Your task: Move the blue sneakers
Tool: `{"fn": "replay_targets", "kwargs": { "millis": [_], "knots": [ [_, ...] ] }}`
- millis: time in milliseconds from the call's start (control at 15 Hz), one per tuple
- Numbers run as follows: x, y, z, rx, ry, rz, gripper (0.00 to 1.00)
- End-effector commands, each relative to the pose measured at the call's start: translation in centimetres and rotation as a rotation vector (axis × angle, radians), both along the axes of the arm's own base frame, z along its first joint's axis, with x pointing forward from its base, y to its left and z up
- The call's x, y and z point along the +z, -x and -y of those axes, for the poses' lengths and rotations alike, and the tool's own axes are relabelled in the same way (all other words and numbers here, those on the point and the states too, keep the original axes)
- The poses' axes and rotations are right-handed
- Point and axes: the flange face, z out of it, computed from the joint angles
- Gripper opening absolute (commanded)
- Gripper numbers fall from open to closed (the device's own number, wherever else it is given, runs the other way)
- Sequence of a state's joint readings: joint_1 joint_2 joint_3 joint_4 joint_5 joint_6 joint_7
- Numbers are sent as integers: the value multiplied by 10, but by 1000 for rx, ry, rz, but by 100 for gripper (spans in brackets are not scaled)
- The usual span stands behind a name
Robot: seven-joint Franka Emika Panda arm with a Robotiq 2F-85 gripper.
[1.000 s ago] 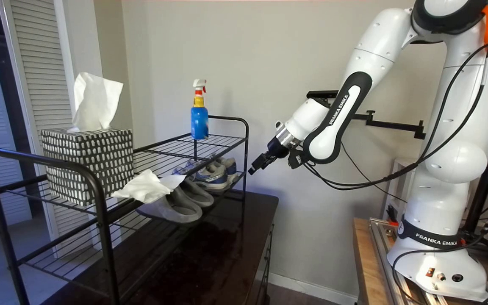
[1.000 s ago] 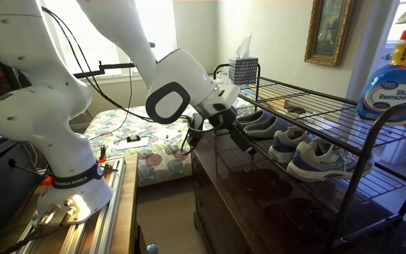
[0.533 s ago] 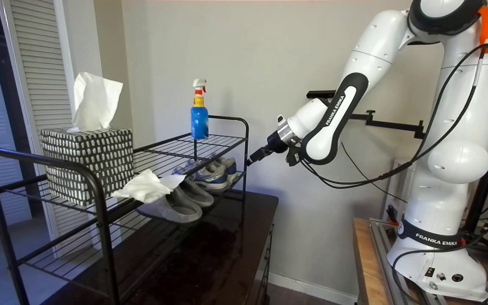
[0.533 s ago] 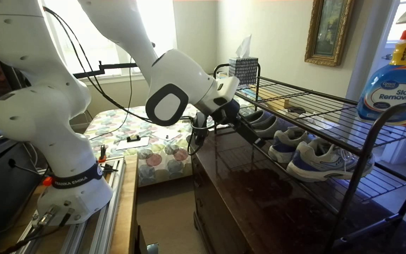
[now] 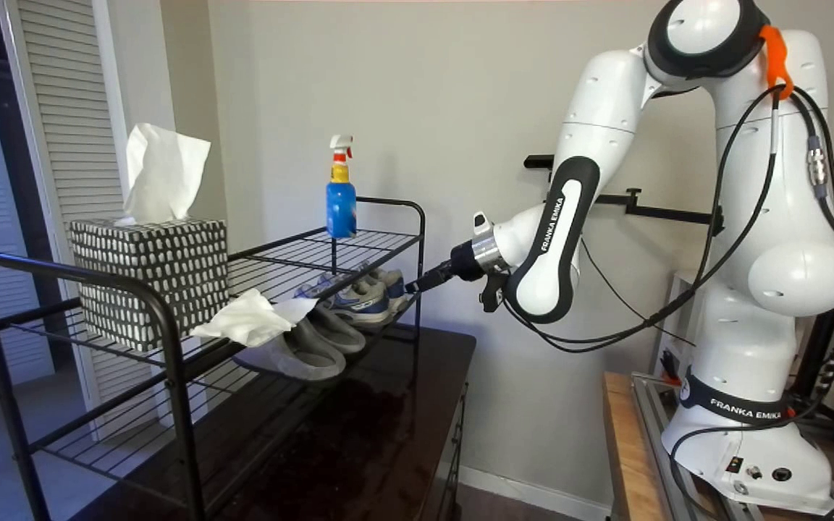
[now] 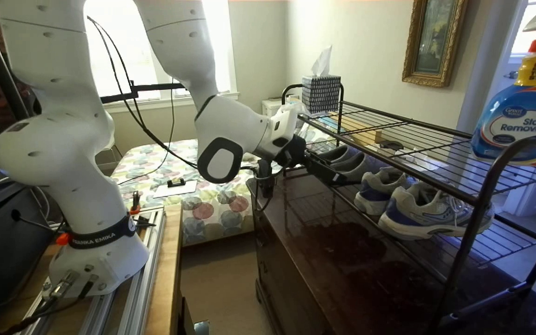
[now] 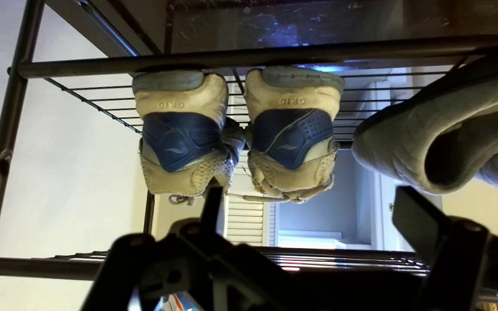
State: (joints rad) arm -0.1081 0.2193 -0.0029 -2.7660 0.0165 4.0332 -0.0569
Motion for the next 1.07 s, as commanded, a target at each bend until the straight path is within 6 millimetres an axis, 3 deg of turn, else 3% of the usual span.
{"fn": "replay_targets", "kwargs": {
  "millis": [0, 333, 400, 467, 733, 1000],
  "knots": [
    [-17, 6, -6, -35, 21, 59, 100],
    [-25, 7, 4, -121, 10, 123, 100],
    [-18, 0, 8, -140, -7, 106, 100],
    [-22, 9, 5, -98, 7, 80, 100],
    [-18, 3, 9, -118, 4, 94, 100],
    [-9, -14, 17, 1, 22, 115, 100]
  ]
}}
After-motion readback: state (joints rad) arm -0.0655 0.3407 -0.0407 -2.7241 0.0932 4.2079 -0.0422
